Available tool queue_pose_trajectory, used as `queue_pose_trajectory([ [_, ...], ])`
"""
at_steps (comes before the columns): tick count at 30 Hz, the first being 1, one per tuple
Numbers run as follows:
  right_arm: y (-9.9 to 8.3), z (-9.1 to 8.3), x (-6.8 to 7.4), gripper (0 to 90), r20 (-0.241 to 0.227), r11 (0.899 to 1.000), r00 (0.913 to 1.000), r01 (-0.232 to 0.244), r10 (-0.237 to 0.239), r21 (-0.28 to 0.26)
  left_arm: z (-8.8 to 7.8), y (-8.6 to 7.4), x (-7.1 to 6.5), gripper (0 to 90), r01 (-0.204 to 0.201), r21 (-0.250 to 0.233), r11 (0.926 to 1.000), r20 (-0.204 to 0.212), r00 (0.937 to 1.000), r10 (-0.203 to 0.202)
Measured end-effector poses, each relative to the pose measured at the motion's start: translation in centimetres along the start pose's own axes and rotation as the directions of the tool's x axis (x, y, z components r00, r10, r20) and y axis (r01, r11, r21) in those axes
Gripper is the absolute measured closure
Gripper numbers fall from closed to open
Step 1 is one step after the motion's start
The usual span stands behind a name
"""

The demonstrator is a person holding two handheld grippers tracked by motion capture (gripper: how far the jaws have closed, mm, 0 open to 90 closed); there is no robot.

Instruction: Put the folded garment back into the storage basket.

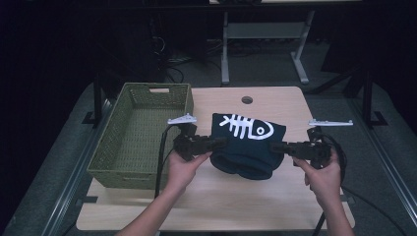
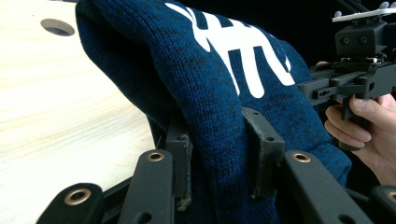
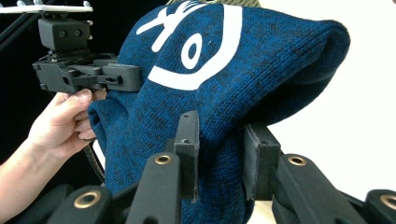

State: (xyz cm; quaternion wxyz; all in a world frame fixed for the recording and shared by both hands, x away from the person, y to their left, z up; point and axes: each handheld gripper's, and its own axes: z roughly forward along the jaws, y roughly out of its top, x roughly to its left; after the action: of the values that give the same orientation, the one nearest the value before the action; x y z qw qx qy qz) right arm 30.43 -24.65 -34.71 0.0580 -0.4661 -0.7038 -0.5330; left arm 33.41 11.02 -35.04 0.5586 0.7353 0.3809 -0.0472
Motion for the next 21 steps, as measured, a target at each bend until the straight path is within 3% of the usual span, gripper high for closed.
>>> queue_pose_trajectory([
  [21,2.3,1.1,1.4,70.6,-0.046,1.0,0.9989,0.006,-0.005,0.004,-2.2,1.7,0.5,66.8,0.005,-0.011,0.9999,-0.005,1.0,-0.005],
])
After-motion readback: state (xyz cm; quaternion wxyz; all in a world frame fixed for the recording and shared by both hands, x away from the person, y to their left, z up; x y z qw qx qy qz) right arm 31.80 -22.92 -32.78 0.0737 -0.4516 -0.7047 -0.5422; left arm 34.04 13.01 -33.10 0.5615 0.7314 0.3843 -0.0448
